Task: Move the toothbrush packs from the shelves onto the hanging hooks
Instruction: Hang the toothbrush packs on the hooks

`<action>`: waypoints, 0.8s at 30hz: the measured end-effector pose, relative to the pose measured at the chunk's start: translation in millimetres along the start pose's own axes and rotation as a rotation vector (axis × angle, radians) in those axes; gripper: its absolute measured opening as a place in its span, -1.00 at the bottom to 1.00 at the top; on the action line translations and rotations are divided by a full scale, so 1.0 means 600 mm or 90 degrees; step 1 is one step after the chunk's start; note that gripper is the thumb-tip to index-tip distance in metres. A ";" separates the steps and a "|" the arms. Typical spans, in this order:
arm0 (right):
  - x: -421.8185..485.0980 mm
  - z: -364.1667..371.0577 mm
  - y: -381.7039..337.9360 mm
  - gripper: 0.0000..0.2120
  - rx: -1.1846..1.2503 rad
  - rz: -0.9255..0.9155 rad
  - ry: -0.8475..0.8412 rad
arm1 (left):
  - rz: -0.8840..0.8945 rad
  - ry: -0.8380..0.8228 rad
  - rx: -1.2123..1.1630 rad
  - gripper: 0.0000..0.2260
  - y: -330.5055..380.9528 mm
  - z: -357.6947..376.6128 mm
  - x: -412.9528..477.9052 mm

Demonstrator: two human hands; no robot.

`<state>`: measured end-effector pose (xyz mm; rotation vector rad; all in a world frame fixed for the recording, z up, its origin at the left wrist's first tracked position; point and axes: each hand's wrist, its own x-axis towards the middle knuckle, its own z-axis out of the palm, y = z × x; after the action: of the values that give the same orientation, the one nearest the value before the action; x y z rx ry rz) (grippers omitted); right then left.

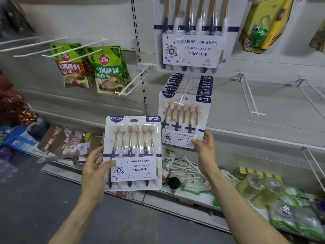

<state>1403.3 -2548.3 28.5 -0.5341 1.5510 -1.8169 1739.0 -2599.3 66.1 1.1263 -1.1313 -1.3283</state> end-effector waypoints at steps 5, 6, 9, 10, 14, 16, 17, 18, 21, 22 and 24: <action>0.048 -0.004 0.008 -0.62 -0.049 0.012 -0.006 | -0.002 0.006 -0.006 -0.53 -0.008 0.013 -0.001; 0.055 -0.003 0.007 -0.61 -0.062 0.013 -0.016 | -0.006 0.003 -0.013 -0.53 -0.008 0.016 -0.002; 0.076 -0.005 0.010 -0.55 -0.095 0.019 -0.034 | -0.017 -0.009 -0.023 -0.53 -0.013 0.020 -0.002; 0.082 -0.008 0.012 -0.56 -0.100 0.022 -0.037 | -0.021 -0.010 -0.024 -0.54 -0.015 0.021 0.000; 0.075 -0.021 0.015 -0.65 -0.148 0.019 0.029 | -0.030 -0.024 -0.035 -0.52 -0.026 0.027 0.018; 0.055 -0.031 0.021 -0.62 -0.177 0.011 0.085 | -0.036 -0.039 -0.040 -0.51 -0.027 0.037 0.024; 0.042 -0.037 0.024 -0.63 -0.188 0.008 0.102 | -0.037 -0.049 -0.038 -0.53 -0.027 0.043 0.027; 0.030 -0.042 0.026 -0.66 -0.191 0.008 0.106 | -0.034 -0.065 -0.038 -0.54 -0.026 0.050 0.030; -0.018 -0.041 0.013 -0.78 -0.124 0.034 0.021 | -0.034 -0.118 -0.026 -0.56 -0.025 0.072 0.038; -0.036 -0.034 0.002 -0.77 -0.102 0.039 -0.017 | -0.037 -0.132 -0.026 -0.57 -0.026 0.079 0.040; -0.067 -0.018 -0.022 -0.75 -0.078 0.030 -0.066 | -0.038 -0.157 -0.033 -0.58 -0.030 0.093 0.037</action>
<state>1420.3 -2511.0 43.7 -0.6337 1.5977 -1.6399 1680.6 -2618.2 54.2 0.9839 -1.2405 -1.5659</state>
